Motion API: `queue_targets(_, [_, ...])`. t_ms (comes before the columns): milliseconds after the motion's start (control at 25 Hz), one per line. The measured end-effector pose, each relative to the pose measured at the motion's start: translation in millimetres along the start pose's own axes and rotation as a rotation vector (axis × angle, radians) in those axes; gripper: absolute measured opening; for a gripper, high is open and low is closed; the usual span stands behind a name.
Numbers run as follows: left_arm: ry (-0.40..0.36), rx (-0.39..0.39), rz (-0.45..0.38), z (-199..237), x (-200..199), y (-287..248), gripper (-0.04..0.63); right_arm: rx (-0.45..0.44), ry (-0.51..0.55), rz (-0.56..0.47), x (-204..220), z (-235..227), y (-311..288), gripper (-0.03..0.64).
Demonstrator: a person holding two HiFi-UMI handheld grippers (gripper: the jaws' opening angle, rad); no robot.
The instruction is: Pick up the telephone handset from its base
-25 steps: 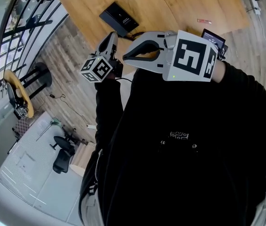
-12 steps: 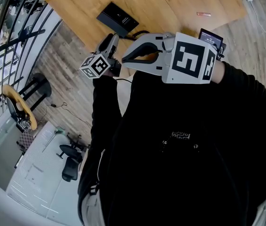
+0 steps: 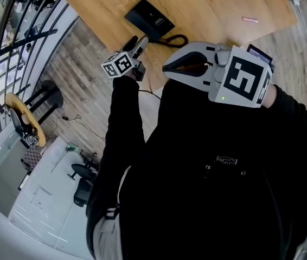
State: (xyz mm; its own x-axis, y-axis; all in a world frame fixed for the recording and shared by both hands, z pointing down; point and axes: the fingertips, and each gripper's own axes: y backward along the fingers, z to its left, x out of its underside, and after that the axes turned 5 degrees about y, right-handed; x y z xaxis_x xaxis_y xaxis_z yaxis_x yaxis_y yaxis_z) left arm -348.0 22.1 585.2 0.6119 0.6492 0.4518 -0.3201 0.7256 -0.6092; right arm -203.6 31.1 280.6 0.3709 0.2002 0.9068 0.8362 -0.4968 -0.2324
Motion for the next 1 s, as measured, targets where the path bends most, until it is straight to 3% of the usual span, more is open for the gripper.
queue_targets(240, [0.039, 0.046, 0.013, 4, -5, -20, 0.282, 0.033, -0.034, 0.007, 6, -6, 1, 0.018])
queue_targets(440, [0.047, -0.01, 0.056, 16, 0, -34, 0.282, 0.09, -0.055, -0.001, 12, -15, 10, 0.018])
queue_targets(720, [0.094, 0.01, 0.06, 29, -3, -37, 0.282, 0.116, -0.088, -0.017, 15, -16, 8, 0.018])
queue_targets(880, [0.108, -0.045, 0.059, 46, -4, -40, 0.282, 0.149, -0.109, -0.03, 17, -23, 16, 0.018])
queue_targets(1000, [0.158, 0.005, 0.042, 43, -4, -41, 0.282, 0.153, -0.117, -0.033, 20, -21, 19, 0.018])
